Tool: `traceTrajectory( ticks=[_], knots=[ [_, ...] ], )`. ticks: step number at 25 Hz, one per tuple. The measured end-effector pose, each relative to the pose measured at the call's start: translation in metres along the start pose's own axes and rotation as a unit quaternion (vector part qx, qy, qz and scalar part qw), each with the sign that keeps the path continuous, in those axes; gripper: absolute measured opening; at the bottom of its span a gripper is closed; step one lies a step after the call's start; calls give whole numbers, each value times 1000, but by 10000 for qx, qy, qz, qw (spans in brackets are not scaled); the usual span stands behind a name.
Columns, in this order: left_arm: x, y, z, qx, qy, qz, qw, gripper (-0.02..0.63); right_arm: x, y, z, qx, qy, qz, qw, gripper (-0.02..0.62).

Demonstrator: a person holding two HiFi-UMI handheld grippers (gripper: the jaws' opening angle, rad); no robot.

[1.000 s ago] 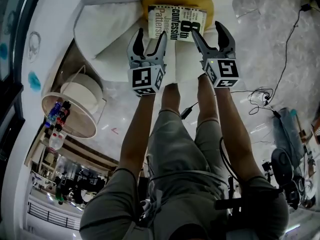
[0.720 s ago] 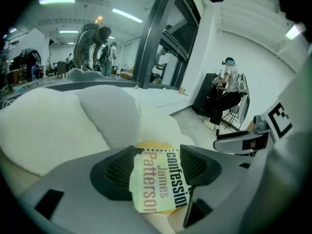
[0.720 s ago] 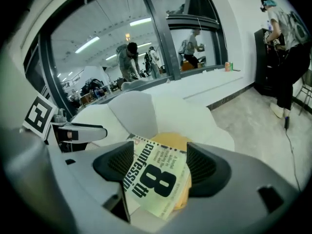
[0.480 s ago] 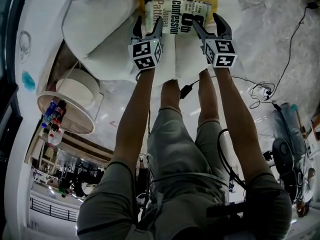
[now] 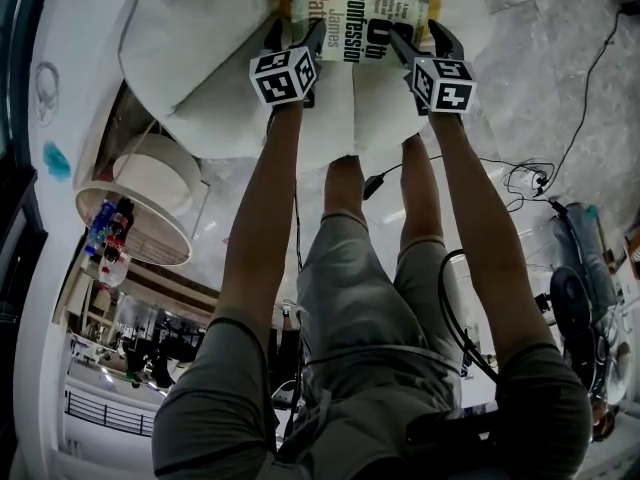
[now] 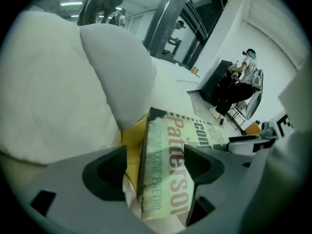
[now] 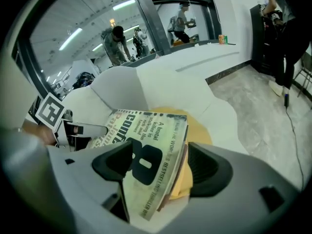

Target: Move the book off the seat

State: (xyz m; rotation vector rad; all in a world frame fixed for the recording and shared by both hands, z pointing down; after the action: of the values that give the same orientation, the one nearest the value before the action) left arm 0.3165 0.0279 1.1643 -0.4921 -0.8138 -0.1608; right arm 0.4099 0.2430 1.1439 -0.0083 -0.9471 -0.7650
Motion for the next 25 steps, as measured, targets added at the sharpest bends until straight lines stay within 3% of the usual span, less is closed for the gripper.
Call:
traceTrajectory(
  ticks=[14, 15, 16, 19, 25],
  knots=[
    [0, 2, 1, -94, 76, 118, 9999, 357, 8, -3, 5, 244, -23, 61, 9997, 347],
    [0, 5, 2, -174, 30, 217, 9996, 332, 9, -6, 6, 331, -24, -45, 9994, 347],
    [1, 8, 3, -259, -32, 327, 9991, 255, 11, -8, 6, 424, -12, -140, 9990, 359],
    [2, 10, 3, -337, -136, 469, 9982, 253, 12, -9, 5, 335, -74, -280, 9990, 357],
    [-5, 13, 7, -438, -111, 275, 9986, 255, 11, -9, 2, 360, -52, -74, 9993, 357]
  ],
)
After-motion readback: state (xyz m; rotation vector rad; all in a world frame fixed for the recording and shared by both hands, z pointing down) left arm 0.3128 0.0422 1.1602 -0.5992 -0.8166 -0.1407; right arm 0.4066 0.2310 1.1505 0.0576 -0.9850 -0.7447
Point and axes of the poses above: the fingertips, and each gripper's own axes: x forward along the fingers, y to its right, z out of its underside, the point moved 3 cm from there along -x, backward along the fingers, and after that the axes turned 11 degrees about y, right-handed, at the moved point
